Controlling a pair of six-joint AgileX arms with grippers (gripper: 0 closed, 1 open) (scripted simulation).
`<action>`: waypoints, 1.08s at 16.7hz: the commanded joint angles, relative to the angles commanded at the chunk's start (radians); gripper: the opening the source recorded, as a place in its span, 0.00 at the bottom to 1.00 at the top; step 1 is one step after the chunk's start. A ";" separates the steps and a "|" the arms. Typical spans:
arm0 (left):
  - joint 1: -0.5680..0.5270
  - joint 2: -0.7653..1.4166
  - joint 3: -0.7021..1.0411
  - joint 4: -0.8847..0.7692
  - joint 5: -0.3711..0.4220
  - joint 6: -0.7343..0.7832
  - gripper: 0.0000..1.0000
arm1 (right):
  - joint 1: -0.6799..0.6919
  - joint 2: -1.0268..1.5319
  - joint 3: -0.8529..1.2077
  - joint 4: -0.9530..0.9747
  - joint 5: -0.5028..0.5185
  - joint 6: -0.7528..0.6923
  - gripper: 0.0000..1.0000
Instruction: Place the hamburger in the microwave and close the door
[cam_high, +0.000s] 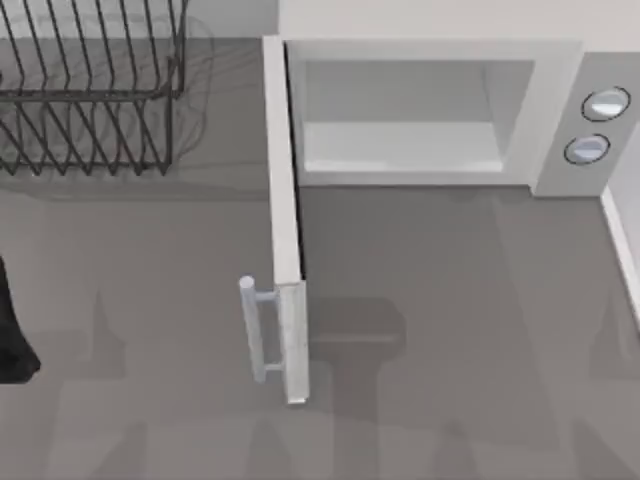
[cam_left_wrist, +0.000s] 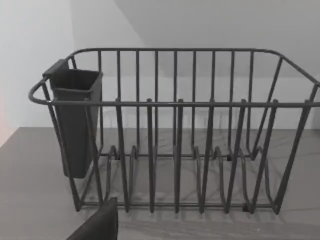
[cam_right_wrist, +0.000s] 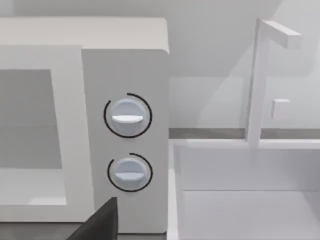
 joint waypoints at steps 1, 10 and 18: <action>0.000 0.000 0.000 0.000 0.000 0.000 1.00 | 0.000 0.000 0.000 0.000 0.000 0.000 1.00; 0.000 0.000 0.000 0.000 0.000 0.000 1.00 | -0.124 0.386 0.245 -0.288 -0.001 -0.353 1.00; 0.000 0.000 0.000 0.000 0.000 0.000 1.00 | -0.318 1.076 0.602 -0.758 -0.004 -0.905 1.00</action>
